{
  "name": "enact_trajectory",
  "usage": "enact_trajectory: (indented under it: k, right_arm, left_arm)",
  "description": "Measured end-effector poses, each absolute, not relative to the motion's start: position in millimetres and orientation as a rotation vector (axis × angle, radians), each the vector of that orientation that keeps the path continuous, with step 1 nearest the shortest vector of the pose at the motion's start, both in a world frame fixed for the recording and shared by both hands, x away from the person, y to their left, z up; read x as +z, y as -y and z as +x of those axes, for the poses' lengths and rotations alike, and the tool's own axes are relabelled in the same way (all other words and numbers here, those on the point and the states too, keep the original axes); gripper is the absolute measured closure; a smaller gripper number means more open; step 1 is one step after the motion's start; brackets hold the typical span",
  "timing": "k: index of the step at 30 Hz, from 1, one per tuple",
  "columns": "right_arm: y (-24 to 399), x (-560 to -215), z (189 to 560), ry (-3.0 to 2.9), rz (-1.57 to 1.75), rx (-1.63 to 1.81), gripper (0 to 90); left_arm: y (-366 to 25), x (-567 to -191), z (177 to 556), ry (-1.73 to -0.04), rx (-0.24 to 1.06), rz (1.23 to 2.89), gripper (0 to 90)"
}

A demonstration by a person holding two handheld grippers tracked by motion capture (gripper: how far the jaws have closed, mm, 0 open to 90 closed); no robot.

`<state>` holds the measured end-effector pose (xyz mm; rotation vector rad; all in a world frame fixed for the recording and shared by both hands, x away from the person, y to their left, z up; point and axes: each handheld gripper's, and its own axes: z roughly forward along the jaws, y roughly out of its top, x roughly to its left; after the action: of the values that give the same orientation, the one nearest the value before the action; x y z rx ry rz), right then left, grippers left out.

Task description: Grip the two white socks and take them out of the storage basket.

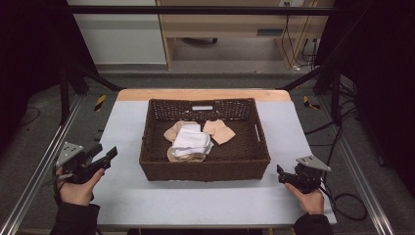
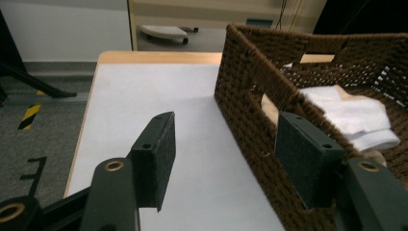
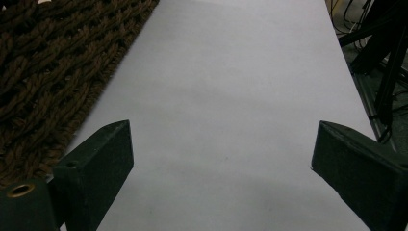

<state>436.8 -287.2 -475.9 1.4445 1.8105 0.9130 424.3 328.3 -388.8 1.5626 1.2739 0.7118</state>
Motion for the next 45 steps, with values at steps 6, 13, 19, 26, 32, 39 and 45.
enact_trajectory:
  k: [6, 13, 19, 26, 32, 39, 45]
  right_arm:
    - [285, -478, 438, -1.815, 1.437, 0.909, 7.6]
    - [284, -480, 439, -1.804, 1.439, 0.928, 7.6]
    - [284, -481, 439, -1.803, 1.433, 0.935, 7.5]
    - [283, -482, 440, -1.801, 1.433, 0.934, 7.3]
    - [284, -482, 440, -1.799, 1.431, 0.93, 7.2]
    - [284, -483, 440, -1.812, 1.429, 0.92, 7.2]
    - [284, -483, 440, -1.814, 1.43, 0.917, 7.2]
  left_arm:
    - [-324, -381, 426, -1.263, 0.708, 1.551, 36.9]
    - [-317, -362, 435, -1.234, 0.698, 1.512, 35.7]
    - [-306, -350, 442, -1.208, 0.695, 1.52, 34.6]
    - [-287, -342, 455, -1.185, 0.69, 1.551, 34.6]
    - [-269, -339, 464, -1.163, 0.681, 1.579, 34.6]
    - [-246, -334, 475, -1.137, 0.675, 1.606, 34.7]
    - [-230, -331, 486, -1.118, 0.679, 1.637, 34.8]
